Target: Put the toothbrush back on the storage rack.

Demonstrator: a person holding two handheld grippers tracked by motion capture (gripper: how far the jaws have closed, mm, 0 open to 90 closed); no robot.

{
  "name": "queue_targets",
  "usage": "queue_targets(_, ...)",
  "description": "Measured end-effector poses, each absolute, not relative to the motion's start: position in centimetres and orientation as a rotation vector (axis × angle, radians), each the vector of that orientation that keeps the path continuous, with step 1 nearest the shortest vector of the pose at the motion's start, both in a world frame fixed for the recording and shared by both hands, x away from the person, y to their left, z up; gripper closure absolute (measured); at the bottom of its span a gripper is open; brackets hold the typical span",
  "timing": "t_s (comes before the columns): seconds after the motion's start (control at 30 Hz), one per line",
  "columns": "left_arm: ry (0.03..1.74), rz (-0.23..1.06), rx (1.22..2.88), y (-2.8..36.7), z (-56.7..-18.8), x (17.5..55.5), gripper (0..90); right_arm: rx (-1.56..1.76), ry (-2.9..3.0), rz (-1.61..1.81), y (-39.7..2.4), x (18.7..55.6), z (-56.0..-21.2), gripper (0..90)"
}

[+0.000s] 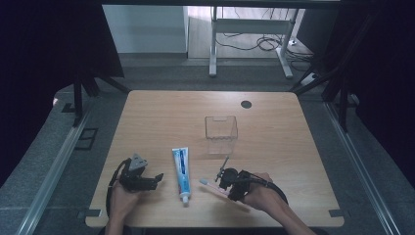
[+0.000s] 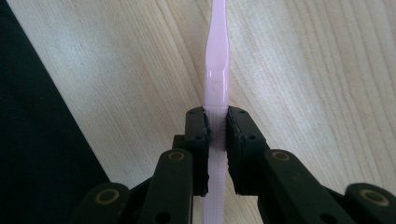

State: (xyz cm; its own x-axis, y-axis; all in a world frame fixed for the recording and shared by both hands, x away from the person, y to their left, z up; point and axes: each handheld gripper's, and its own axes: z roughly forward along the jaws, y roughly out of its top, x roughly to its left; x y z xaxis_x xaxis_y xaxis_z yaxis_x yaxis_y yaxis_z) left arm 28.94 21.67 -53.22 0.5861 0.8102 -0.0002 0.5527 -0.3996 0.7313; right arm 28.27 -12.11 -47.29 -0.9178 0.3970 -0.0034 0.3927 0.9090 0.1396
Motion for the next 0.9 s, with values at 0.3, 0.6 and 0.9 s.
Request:
queue_targets(0.3, 1.081, 0.47, 2.109, 21.7, -53.2, 28.9, 13.3, 0.654, 3.035, 0.267, -12.7, 28.8, -45.6, 78.9)
queue_targets(0.6, 1.081, 0.468, 2.106, 21.6, -53.2, 28.9, 13.2, 0.68, 3.02, 0.31, -13.2, 29.3, -44.4, 78.9)
queue_targets(0.9, 1.078, 0.466, 2.11, 21.6, -53.2, 28.9, 13.3, 0.682, 3.013, 0.352, -13.6, 29.9, -43.1, 78.9)
